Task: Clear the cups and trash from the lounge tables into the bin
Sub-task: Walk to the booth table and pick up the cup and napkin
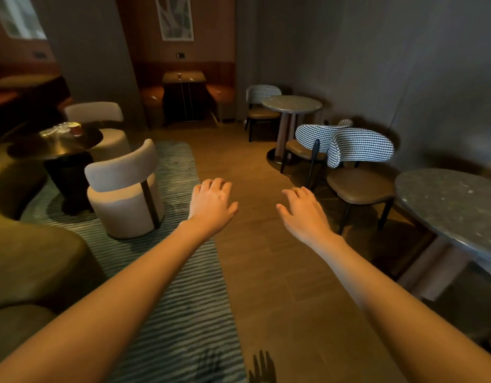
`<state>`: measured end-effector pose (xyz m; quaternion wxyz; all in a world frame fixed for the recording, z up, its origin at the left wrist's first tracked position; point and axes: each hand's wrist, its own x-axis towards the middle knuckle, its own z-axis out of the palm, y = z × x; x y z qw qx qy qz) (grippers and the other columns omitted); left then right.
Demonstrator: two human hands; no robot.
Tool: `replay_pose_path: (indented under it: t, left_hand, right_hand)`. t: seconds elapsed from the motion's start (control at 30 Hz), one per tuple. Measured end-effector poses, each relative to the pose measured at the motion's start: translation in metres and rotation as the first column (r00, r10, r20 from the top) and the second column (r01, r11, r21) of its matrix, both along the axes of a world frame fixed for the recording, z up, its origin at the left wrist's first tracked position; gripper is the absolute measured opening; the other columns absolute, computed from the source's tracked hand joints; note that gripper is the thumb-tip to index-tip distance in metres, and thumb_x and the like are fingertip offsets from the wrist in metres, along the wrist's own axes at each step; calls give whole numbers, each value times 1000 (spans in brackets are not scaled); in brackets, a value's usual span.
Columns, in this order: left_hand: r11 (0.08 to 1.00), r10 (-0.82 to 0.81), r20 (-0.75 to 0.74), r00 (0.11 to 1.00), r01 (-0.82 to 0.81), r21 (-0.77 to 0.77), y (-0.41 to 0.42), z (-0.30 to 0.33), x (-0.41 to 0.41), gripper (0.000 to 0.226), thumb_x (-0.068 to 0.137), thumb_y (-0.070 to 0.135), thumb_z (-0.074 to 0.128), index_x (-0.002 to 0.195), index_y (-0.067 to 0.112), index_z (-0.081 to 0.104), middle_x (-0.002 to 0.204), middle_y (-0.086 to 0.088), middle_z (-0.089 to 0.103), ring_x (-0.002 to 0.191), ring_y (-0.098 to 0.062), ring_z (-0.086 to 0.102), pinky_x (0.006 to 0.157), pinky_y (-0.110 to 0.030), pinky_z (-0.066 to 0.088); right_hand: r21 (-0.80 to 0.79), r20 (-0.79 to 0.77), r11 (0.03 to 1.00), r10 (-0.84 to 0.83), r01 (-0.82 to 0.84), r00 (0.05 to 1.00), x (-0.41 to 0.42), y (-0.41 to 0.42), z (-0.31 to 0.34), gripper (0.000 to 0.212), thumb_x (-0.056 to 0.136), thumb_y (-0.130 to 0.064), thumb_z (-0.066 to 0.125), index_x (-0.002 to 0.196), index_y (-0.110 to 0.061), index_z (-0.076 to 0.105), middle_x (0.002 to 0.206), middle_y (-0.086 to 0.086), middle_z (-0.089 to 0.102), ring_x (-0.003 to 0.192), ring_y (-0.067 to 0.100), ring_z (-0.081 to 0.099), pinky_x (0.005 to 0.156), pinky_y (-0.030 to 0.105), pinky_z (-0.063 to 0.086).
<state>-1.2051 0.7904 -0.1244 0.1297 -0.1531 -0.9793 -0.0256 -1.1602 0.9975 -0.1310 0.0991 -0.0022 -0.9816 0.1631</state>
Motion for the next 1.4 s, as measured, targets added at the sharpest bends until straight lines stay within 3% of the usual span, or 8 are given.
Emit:
replay_pose_path:
  t: [0.23,0.53,0.93,1.17,1.4]
  left_hand:
    - [994,107,-37,994,-107,18,31,11,-156,53,93,46,44,139,18,40,140,-4,44,129,-27,38,106,-42,31]
    - [985,171,71,983,-172,12,29,-22,-331,55,92,48,45,138,18,40,139,-5,44,128,-29,37,105,-43,33]
    - [981,193,62,979,-195,26,9,-12,-651,55,91,47,47,137,17,41,139,-7,44,128,-30,38,103,-43,35]
    - [979,203,143,969,-205,3,10,-43,-791,53,91,46,48,136,17,41,138,-6,43,127,-29,39,101,-42,36]
    - [960,275,135,952,-280,17,41,-41,-972,53,92,45,46,137,17,41,141,-7,40,128,-30,37,103,-44,34]
  right_hand:
    - [-16,-37,997,74,-75,997,-177,26,14,50,100,-36,43,144,-14,38,148,4,40,145,24,22,116,40,24]
    - [1,87,985,171,-171,981,-366,20,-20,51,100,-38,42,145,-14,36,150,6,38,145,25,22,115,40,25]
    - [-5,24,996,93,-93,995,-686,13,0,49,101,-36,42,144,-14,38,146,8,42,140,26,30,112,40,28]
    - [-25,131,991,134,-131,982,-835,19,-36,48,100,-35,42,144,-16,38,146,6,41,137,26,33,109,37,30]
    - [-22,65,974,226,-225,972,-1033,49,-34,50,100,-34,41,144,-11,39,146,8,42,137,25,34,111,37,30]
